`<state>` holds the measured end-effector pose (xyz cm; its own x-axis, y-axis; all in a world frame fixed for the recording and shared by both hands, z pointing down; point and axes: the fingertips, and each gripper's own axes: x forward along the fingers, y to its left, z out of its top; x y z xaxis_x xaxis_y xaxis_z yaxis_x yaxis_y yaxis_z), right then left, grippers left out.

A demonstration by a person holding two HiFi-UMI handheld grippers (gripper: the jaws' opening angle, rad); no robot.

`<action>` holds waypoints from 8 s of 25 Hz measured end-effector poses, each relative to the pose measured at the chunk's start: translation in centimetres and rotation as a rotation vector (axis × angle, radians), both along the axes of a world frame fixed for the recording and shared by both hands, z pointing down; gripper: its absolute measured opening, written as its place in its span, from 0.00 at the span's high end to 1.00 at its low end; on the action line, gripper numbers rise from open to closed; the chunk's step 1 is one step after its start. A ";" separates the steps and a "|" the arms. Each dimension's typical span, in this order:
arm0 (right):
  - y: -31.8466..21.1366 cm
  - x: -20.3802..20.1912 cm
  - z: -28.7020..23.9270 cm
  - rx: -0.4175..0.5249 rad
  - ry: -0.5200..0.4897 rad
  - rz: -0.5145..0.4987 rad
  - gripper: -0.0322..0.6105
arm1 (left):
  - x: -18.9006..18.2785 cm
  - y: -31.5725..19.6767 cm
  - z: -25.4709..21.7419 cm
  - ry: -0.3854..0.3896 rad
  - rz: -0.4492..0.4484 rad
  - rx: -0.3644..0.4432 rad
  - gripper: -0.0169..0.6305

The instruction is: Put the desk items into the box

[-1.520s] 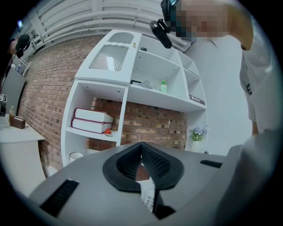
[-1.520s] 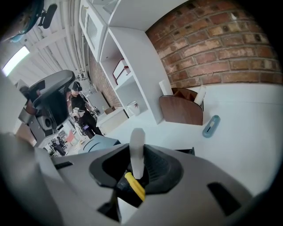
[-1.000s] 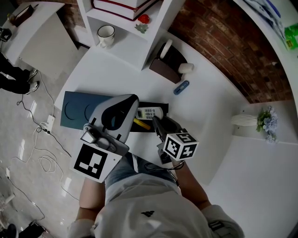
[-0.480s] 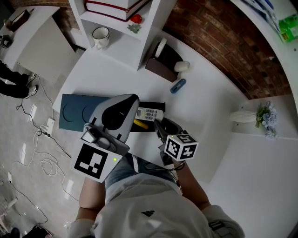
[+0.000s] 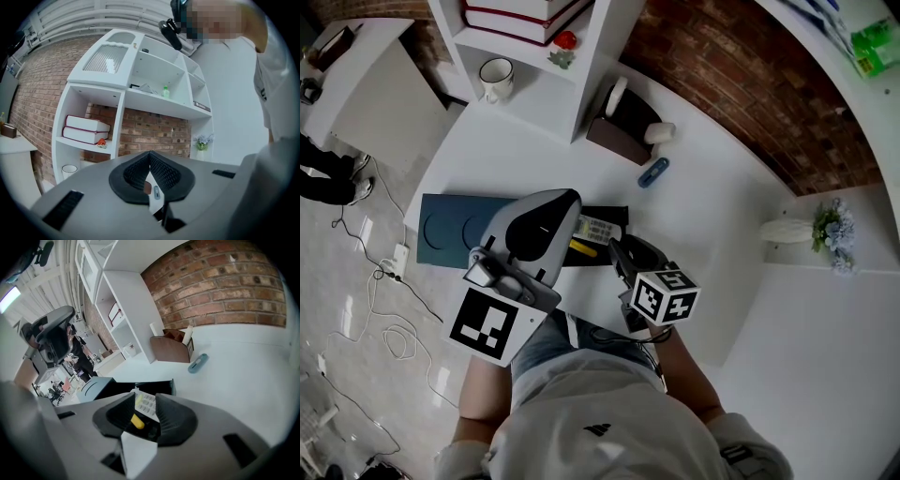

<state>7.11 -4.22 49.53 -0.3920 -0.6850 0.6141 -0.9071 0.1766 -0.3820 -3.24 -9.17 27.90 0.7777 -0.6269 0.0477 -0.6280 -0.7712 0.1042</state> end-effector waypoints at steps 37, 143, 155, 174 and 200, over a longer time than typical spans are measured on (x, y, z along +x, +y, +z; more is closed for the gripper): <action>-0.3 4.1 -19.7 0.589 0.054 0.146 0.94 | 10.7 2.4 -2.5 0.009 0.354 0.056 0.95; -13.4 12.1 5.6 -0.104 0.172 0.368 0.73 | 2.1 -6.6 3.3 -0.013 0.156 -0.088 0.95; -14.7 12.3 7.3 -0.145 0.182 0.414 0.69 | 0.9 -7.6 4.0 -0.024 0.134 -0.100 0.95; -13.9 12.6 6.8 -0.142 0.109 0.483 0.83 | 0.7 -7.6 3.9 -0.022 0.138 -0.098 0.95; -6.8 11.8 -7.9 0.191 -0.004 0.453 0.83 | 8.6 -1.9 1.2 0.013 0.342 -0.042 0.95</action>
<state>18.91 -11.05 41.59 -0.0312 -0.8872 0.4603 -0.9074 -0.1679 -0.3852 5.32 -11.04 29.10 0.9433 -0.3270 0.0564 -0.3318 -0.9319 0.1467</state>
